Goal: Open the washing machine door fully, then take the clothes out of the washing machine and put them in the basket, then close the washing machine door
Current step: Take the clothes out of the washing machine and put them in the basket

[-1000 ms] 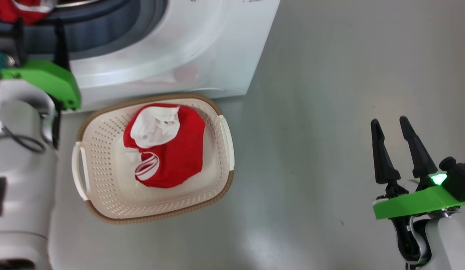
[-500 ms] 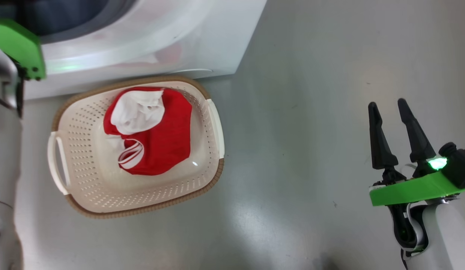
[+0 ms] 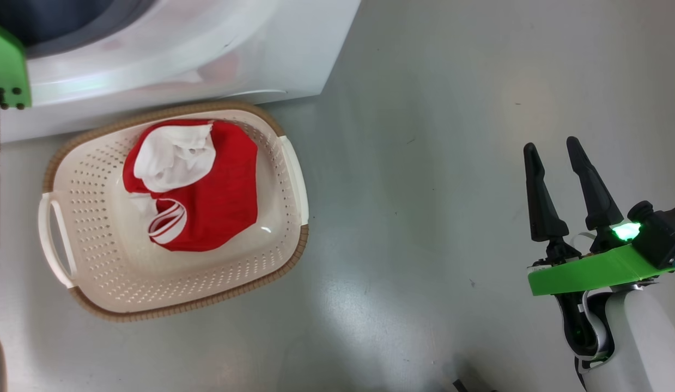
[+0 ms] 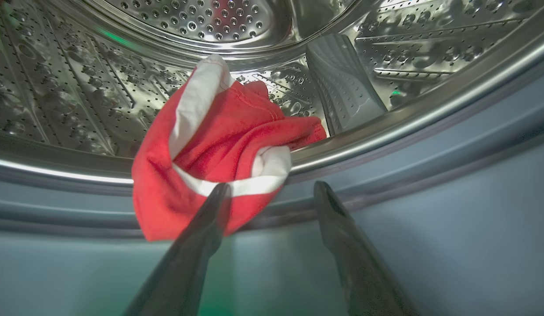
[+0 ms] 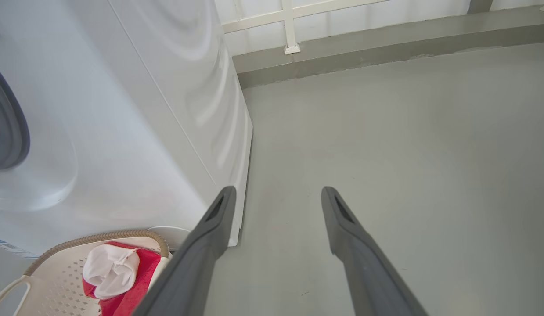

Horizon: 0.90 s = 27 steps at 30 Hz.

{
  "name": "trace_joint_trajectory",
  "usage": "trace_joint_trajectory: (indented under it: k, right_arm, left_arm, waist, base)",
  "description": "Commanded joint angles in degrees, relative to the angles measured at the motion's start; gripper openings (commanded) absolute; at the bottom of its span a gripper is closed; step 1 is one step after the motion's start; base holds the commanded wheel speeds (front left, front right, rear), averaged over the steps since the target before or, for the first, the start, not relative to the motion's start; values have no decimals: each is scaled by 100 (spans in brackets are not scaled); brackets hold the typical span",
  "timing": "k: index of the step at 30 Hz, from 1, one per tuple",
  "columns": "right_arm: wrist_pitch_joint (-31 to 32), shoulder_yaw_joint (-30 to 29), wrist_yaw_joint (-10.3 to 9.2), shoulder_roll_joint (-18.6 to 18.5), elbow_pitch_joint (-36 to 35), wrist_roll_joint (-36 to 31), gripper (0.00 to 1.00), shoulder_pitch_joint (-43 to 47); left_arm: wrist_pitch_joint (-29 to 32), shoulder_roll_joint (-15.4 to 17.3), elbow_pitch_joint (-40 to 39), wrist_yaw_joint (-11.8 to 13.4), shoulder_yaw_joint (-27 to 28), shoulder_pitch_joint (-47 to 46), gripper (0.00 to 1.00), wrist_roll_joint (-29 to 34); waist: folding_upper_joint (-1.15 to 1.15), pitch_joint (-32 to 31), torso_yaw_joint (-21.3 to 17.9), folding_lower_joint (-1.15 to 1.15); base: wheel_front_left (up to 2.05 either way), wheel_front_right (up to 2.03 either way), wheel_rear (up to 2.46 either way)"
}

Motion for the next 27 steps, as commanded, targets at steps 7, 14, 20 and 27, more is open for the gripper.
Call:
trace_joint_trajectory:
  k: [7,14,20,27]
  right_arm:
    - [-36,136,36,4,-94,0,100,-11]
    - [-36,137,36,-13,-84,0,100,-27]
    - [-36,86,36,-82,-81,-20,100,14]
    - [-36,80,36,-166,-67,-32,100,58]
  left_arm:
    - [9,444,-60,187,-76,-51,44,36]
    - [-143,420,-49,202,-114,-30,25,-44]
    - [-501,189,-99,108,-20,37,0,-285]
    - [-620,67,-118,62,5,239,0,-431]
  waist:
    - [0,8,-67,0]
    - [0,-49,-30,0]
    - [0,-172,126,0]
    - [0,-327,226,0]
  base:
    - [0,0,0]
    - [0,0,0]
    - [0,0,0]
    - [0,0,0]
